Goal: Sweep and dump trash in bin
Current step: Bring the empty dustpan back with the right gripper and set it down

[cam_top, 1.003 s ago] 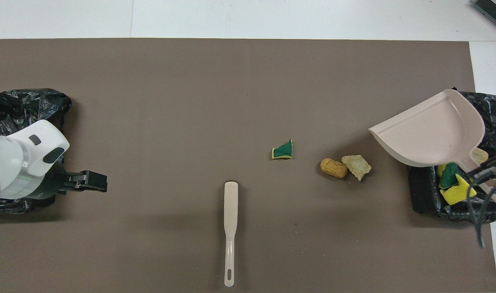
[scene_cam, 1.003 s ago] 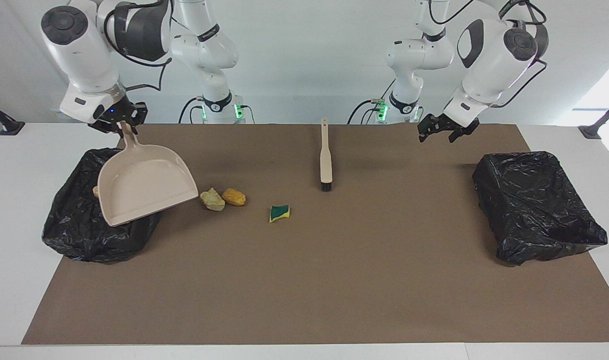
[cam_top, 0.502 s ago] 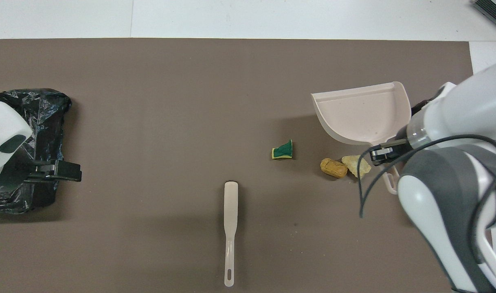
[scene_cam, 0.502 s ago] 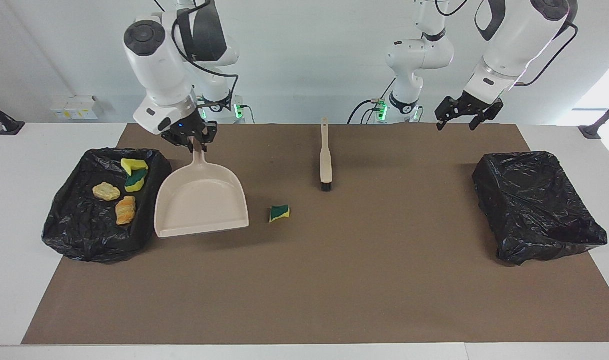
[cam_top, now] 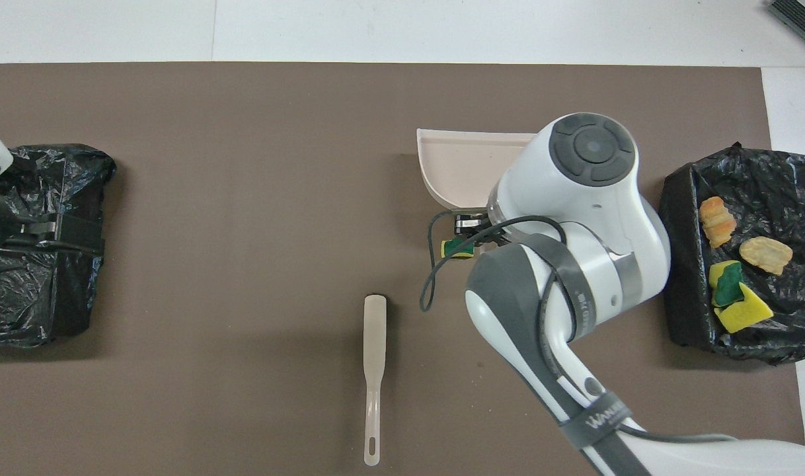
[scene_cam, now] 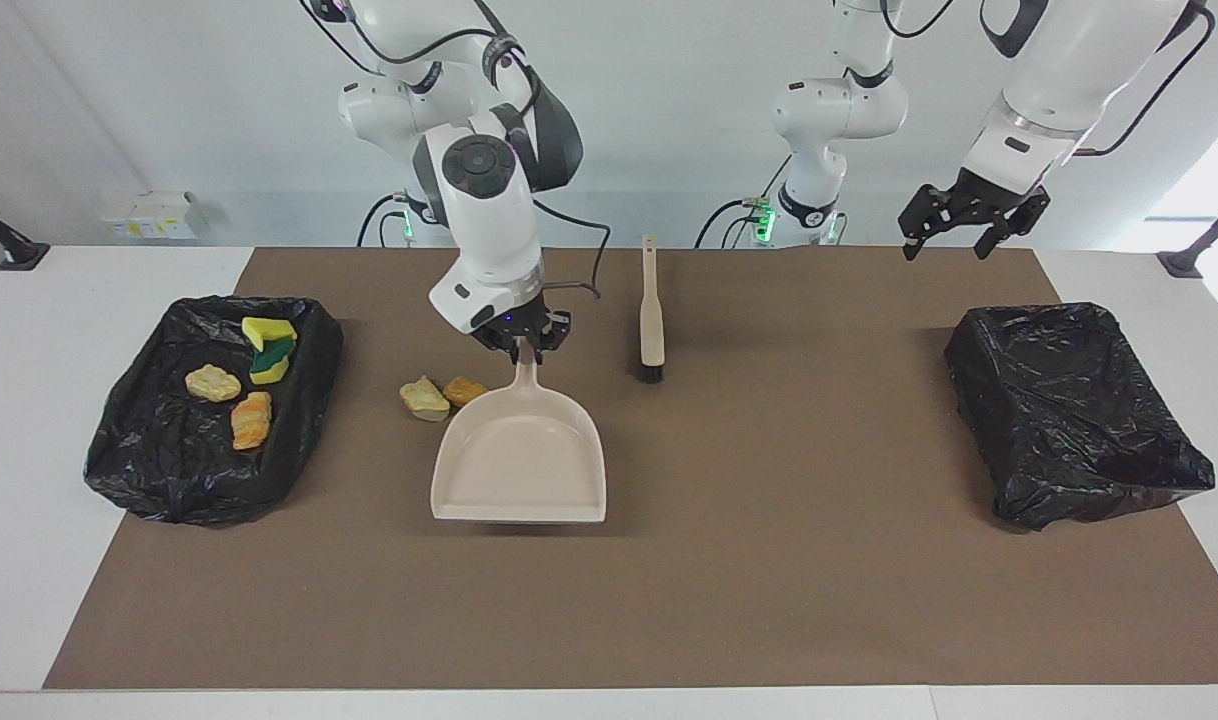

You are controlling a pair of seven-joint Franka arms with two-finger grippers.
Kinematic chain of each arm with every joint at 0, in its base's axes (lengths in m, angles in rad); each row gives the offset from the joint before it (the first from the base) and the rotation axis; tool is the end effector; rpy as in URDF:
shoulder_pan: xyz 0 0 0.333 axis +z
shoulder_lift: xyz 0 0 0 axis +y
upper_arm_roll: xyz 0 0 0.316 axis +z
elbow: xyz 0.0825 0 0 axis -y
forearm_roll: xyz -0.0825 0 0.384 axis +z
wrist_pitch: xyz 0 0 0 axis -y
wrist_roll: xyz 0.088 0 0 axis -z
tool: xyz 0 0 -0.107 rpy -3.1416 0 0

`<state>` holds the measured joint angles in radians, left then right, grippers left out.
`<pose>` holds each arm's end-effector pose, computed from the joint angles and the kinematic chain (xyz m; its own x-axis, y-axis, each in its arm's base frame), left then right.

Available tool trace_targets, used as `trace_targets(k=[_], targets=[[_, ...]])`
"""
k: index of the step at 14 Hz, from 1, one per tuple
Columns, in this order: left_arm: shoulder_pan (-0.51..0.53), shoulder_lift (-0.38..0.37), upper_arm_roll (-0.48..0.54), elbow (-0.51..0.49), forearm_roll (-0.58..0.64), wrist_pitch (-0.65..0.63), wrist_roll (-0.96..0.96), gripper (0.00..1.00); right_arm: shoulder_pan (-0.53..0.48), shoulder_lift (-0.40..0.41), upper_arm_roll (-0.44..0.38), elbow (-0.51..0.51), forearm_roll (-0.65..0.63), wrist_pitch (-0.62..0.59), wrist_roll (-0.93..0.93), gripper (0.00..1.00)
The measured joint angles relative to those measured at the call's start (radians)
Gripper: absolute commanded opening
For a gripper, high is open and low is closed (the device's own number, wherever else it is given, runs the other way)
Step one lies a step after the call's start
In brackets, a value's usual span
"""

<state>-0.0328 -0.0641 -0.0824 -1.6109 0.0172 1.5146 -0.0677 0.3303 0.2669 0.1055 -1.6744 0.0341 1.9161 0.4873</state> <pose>0.5251 -0.0603 0.6355 0.9985 -0.0461 -0.0308 -0.0469 -0.9986 -0.0246 0.5777 0.2656 0.4457 0.9966 -0.0657 -0.0493 -0.0677 -0.9969 -0.0412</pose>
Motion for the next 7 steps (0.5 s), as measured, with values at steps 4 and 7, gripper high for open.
trace_targets(k=[4, 7], targets=[[0.000, 0.026, -0.011, 0.031, 0.019, -0.005, 0.032, 1.00, 0.088, 0.144, -0.001, 0.123, 0.001, 0.080, 0.118, 0.00], [0.000, 0.026, -0.004, 0.032, -0.028, -0.004, 0.032, 1.00, 0.144, 0.255, -0.001, 0.215, 0.001, 0.145, 0.218, 0.00]])
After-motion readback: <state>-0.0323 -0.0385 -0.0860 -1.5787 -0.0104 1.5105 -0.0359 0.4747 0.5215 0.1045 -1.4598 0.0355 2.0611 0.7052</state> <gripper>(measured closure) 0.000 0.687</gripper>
